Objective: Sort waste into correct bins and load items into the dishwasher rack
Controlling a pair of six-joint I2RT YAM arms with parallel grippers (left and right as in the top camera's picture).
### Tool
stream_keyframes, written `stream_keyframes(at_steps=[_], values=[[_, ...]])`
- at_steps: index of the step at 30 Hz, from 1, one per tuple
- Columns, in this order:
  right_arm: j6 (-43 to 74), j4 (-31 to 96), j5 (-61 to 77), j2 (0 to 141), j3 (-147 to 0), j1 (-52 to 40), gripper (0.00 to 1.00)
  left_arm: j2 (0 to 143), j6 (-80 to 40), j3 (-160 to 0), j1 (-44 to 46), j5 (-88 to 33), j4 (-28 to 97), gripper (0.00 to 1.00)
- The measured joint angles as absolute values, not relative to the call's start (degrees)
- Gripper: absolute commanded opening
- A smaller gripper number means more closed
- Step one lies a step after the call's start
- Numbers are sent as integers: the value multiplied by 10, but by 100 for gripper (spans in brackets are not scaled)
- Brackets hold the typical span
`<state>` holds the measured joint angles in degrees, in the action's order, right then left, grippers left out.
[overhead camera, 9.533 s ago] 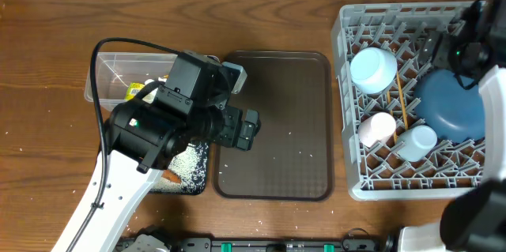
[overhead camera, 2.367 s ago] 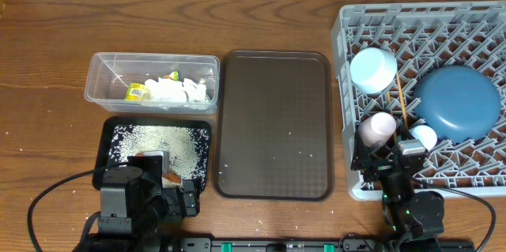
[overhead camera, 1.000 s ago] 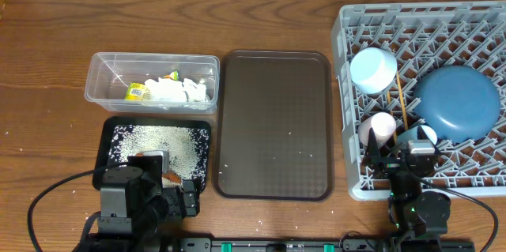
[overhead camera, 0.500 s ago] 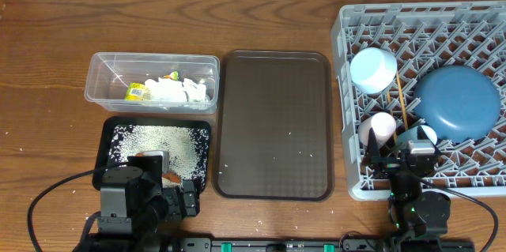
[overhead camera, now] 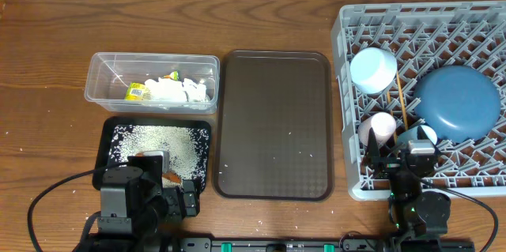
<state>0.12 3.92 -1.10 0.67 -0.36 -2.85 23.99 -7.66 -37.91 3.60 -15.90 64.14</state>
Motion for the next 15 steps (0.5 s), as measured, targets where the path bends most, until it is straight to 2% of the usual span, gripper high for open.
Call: stream_keyframes(at_steps=[15], values=[[1, 39, -11, 7, -4, -29, 99, 191, -77, -379, 36, -159, 642, 100]])
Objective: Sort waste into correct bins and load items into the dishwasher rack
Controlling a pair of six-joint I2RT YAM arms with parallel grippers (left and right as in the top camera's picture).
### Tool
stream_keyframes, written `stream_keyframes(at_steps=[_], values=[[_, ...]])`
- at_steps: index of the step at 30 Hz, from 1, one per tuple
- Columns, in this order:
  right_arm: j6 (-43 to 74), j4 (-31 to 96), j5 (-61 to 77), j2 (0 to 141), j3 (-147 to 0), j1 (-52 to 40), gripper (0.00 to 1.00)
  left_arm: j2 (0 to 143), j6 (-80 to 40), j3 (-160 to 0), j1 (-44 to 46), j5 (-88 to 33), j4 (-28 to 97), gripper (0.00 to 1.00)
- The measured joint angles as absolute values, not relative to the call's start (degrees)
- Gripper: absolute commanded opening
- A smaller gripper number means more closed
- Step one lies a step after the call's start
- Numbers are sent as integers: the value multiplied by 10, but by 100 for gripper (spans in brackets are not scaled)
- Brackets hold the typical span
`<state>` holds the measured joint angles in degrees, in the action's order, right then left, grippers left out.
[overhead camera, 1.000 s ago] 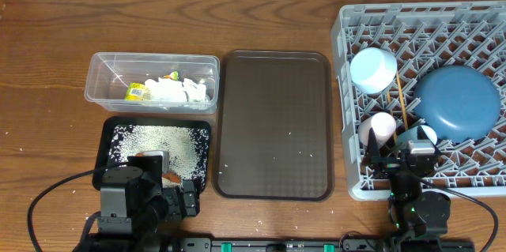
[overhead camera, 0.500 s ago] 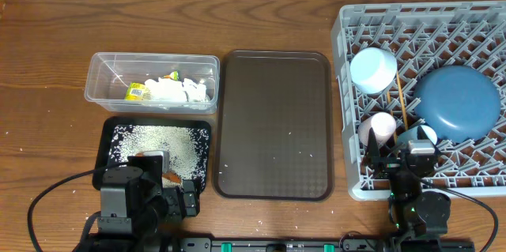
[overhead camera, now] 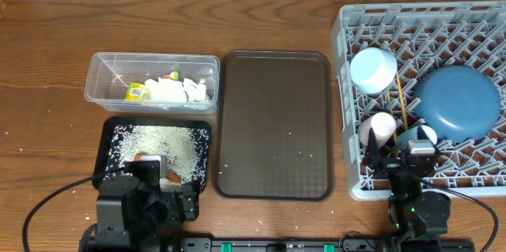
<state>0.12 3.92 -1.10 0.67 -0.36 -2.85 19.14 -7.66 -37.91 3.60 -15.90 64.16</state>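
A clear bin point(overhead camera: 107, 86) holds wrappers and a yellow packet point(overhead camera: 137, 92). In front of it a black tray point(overhead camera: 108, 129) carries white crumbs and orange bits point(overhead camera: 171, 178). The brown serving tray point(overhead camera: 275, 124) holds only a few specks. The grey dishwasher rack point(overhead camera: 356, 181) contains a pale blue cup point(overhead camera: 373, 69), a blue bowl point(overhead camera: 457, 100), a white cup point(overhead camera: 379, 127), a teal cup point(overhead camera: 417, 135) and a thin stick point(overhead camera: 403, 98). My left gripper point(overhead camera: 183, 202) sits at the black tray's near right corner; its jaws are unclear. My right gripper point(overhead camera: 395, 159) stands open at the rack's near edge, just below the white and teal cups.
The rack fills the right side up to the table's edge. Crumbs lie scattered on the wood around the black tray. Cables loop from both arm bases along the front edge.
My left arm has drawn back toward the table's front edge and slightly left, uncovering more of the black tray and an orange bit. The right arm has not moved.
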Motion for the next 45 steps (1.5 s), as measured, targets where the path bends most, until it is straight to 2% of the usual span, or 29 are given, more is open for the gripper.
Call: stream_keyframes(at_steps=[11, 30, 37, 45], values=[[1, 39, -11, 7, -4, -29, 99, 131, -77, -358, 41, -159, 625, 100], [1, 39, -11, 7, -4, -29, 99, 7, -87, -116, 46, -223, 122, 100], [1, 39, -11, 7, -4, -29, 99, 6, -90, -33, 46, -237, 8, 100], [1, 39, -11, 6, -4, -29, 99, 6, -89, -13, 46, -220, 4, 100]])
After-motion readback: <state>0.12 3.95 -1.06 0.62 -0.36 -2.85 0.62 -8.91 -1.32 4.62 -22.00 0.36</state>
